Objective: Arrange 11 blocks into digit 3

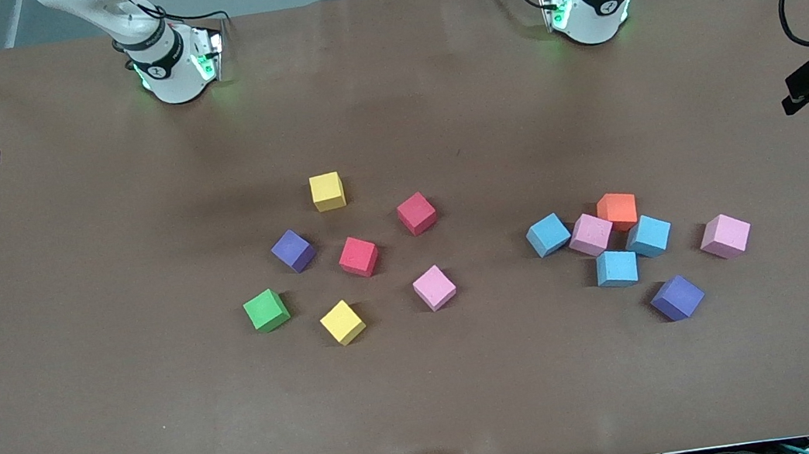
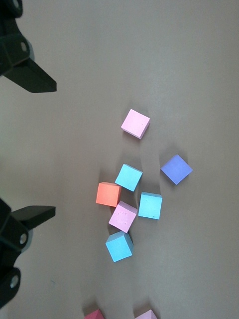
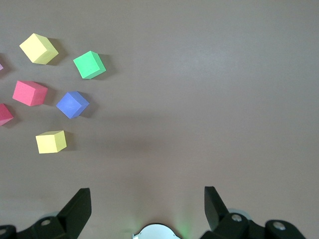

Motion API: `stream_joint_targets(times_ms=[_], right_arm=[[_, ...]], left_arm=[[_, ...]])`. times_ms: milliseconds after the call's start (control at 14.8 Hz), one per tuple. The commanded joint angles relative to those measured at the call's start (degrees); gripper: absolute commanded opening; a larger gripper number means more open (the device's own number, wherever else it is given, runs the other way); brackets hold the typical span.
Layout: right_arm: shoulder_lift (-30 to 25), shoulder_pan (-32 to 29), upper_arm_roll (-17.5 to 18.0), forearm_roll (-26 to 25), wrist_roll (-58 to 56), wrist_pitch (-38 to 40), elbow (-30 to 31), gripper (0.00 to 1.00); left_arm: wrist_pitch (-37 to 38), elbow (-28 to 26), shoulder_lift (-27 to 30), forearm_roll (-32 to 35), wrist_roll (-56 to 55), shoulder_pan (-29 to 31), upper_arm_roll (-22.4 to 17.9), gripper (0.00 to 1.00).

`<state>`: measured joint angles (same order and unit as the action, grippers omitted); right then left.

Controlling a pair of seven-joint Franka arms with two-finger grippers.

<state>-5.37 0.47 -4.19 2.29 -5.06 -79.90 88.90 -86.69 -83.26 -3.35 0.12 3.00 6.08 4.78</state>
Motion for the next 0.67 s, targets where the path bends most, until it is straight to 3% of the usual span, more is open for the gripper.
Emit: stream_joint_targets(times_ms=[0,270,607], right_arm=[[-0.96,-0.56,1.02,-1.83,0.75,0.1,0.31,1.0],[-0.96,-0.47,2.08,-3.6,0.31,-0.52,0.31,1.0],[-1.04,-0.82,1.64,-1.86,0.22,0.01,0.4,1.0]], left_arm=[[0.3,-0.23,0.71,-0.83,0.16,-0.01,0.06,1.0],[0.3,-0.14,0.71,-0.91,-0.28,-0.01,0.06,1.0],[0.12,-0.32,0.28,-0.91,-0.8,-0.97,0.58,1.0]])
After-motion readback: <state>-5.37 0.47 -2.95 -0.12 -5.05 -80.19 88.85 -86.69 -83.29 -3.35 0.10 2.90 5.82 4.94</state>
